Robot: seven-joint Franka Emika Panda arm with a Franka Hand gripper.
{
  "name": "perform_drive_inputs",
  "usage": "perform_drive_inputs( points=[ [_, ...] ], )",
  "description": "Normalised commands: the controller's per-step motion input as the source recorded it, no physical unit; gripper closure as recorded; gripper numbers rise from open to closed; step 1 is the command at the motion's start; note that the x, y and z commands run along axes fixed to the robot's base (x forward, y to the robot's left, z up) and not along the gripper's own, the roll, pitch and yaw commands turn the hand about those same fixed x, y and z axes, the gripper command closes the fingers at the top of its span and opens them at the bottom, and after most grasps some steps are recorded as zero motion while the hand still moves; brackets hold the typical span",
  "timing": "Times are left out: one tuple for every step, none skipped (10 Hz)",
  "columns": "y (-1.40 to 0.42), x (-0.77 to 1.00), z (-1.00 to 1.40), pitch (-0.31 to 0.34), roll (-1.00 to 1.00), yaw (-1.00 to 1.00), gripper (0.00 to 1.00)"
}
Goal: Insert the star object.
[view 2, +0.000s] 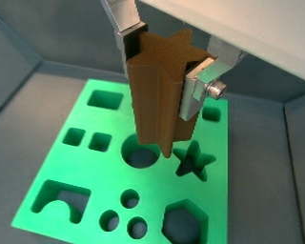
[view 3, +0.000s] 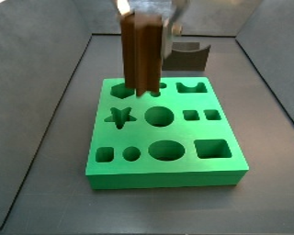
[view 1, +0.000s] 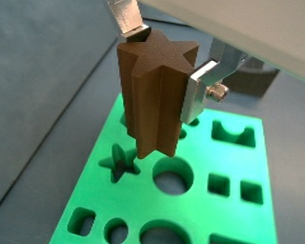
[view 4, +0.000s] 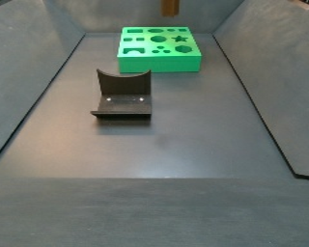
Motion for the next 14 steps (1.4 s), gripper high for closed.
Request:
perform_drive_inputs(
  points=[
    [-0.08, -0.01, -0.66, -0.103, 0.24, 0.0, 1.0],
    [-0.03, 0.0, -0.6, -0.071, 0.23, 0.01, 1.0],
    [0.0, 0.0, -0.52, -0.029, 0.22, 0.0, 1.0],
    [0.0, -0.01, -0.26, 0.0, 0.24, 0.0, 1.0],
    [0.0, -0.01, -0.09, 0.0, 0.04, 0.0, 1.0],
    [0.0, -0.03, -0.07, 0.0, 0.0, 0.18, 1.0],
    [0.0, -0.07, -0.03, -0.021, -0.05, 0.41, 1.0],
    [-0.03, -0.14, -0.03, -0.051, -0.09, 0.5, 1.0],
    [-0.04, -0.24, 0.0, -0.087, -0.09, 0.45, 1.0],
    [0.0, -0.37, 0.0, -0.129, -0.1, 0.38, 1.0],
    [0.0, -0.45, 0.0, -0.153, -0.14, 0.25, 1.0],
    [0.0, -0.42, -0.09, -0.157, -0.18, 0.09, 1.0],
    [0.0, -0.29, -0.11, -0.144, -0.16, 0.01, 1.0],
    [0.0, -0.2, -0.11, -0.12, -0.15, 0.04, 1.0]
  ],
)
